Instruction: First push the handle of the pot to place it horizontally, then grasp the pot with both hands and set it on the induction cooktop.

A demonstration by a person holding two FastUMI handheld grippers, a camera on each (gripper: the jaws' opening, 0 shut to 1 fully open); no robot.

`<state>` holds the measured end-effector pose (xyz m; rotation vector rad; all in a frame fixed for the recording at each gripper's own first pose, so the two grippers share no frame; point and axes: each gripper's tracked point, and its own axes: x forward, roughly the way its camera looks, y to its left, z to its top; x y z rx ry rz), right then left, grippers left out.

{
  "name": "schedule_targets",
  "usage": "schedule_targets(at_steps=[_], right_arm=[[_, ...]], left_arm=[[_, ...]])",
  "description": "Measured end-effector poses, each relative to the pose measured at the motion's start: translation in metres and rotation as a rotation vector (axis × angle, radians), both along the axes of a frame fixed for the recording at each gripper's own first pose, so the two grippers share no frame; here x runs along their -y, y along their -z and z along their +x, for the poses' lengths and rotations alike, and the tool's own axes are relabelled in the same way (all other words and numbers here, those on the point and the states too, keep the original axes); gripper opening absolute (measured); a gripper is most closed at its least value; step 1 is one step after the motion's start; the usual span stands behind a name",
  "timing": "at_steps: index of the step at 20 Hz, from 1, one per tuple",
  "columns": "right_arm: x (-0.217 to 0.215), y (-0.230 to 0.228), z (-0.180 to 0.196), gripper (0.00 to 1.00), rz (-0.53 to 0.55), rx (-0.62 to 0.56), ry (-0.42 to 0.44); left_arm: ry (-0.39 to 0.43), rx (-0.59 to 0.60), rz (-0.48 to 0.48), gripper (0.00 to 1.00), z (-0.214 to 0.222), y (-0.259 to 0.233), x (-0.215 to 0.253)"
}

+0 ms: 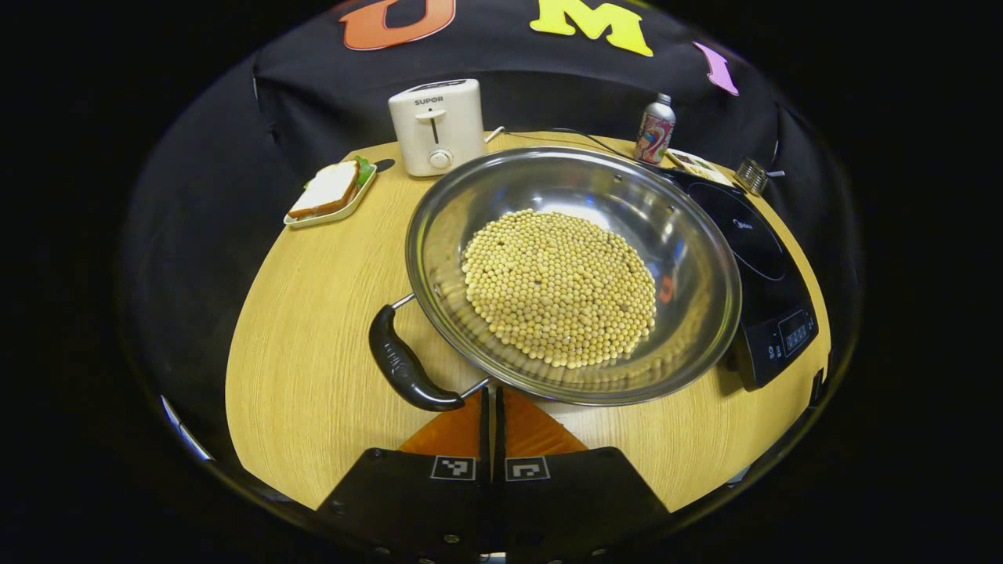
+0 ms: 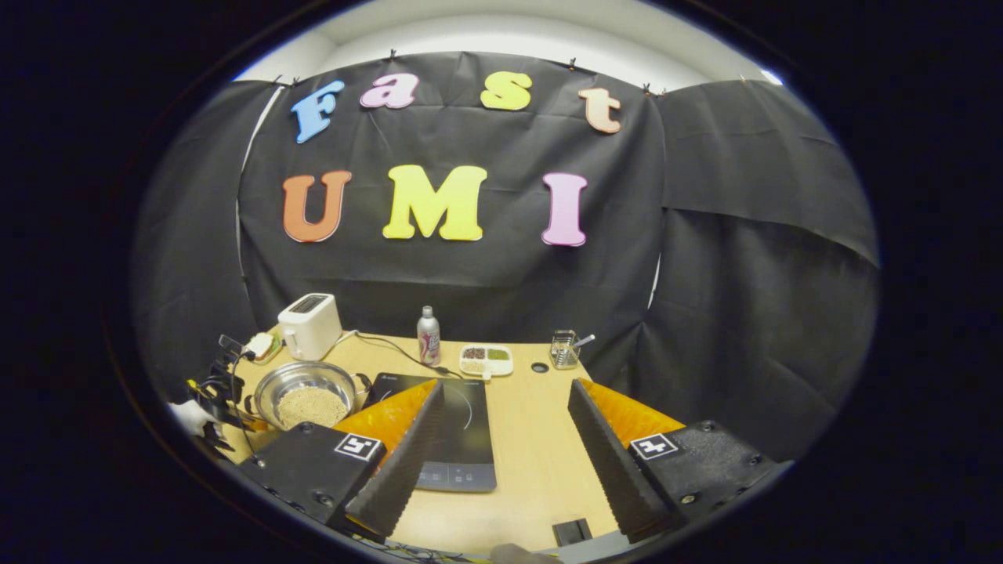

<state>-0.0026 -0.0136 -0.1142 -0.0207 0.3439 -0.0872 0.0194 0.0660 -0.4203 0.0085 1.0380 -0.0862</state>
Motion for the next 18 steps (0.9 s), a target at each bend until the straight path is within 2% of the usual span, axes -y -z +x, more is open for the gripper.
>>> schedule_targets(at_steps=[2,3,4,5,6,7,9,10,11,12,13,14,15,16,18], right_arm=[[0.000,0.001,0.001,1.00,-0.004,-0.001,0.001],[0.001,0.000,0.001,0.97,-0.005,0.000,0.002],[0.001,0.000,0.001,0.97,-0.006,-0.003,0.002],[0.001,0.001,0.001,0.97,-0.008,-0.004,0.003],[0.001,0.001,0.002,0.97,-0.010,-0.005,0.004],[0.002,0.002,0.004,0.97,-0.012,-0.006,0.003],[0.001,0.000,0.005,0.97,-0.013,-0.008,0.003],[0.001,0.000,0.006,0.97,-0.015,-0.009,0.002],[0.000,0.000,0.007,0.97,-0.019,-0.009,0.001],[0.000,-0.001,0.008,0.97,-0.022,-0.011,0.000],[0.000,0.000,0.008,0.97,-0.024,-0.013,-0.002],[-0.001,-0.001,0.010,1.00,-0.027,-0.013,-0.002],[-0.001,-0.002,0.011,0.97,-0.029,-0.012,-0.002],[-0.001,-0.001,0.011,1.00,-0.029,-0.016,-0.002],[0.000,-0.001,0.015,1.00,-0.031,-0.020,0.001]], left_arm=[[-0.018,0.004,0.005,0.10,0.003,0.001,-0.008],[-0.026,0.003,0.008,0.10,0.004,0.002,-0.012],[-0.034,0.003,0.006,0.00,0.007,0.003,-0.016],[-0.039,0.001,0.006,0.00,0.008,0.003,-0.018],[-0.042,0.003,0.010,0.10,0.010,0.004,-0.020],[-0.041,0.002,0.016,0.00,0.012,0.005,-0.023],[-0.044,0.005,0.022,0.00,0.018,0.006,-0.027],[-0.050,0.007,0.017,0.10,0.022,0.005,-0.029],[-0.055,0.004,0.012,0.00,0.024,0.006,-0.030],[-0.059,0.006,0.011,0.10,0.028,0.006,-0.032],[-0.060,0.008,0.016,0.00,0.031,0.005,-0.036],[-0.063,0.009,0.019,0.10,0.034,0.007,-0.038],[-0.068,0.010,0.021,0.10,0.037,0.006,-0.040],[-0.068,0.012,0.025,0.00,0.040,0.006,-0.042],[-0.071,0.015,0.032,0.00,0.048,0.008,-0.047]])
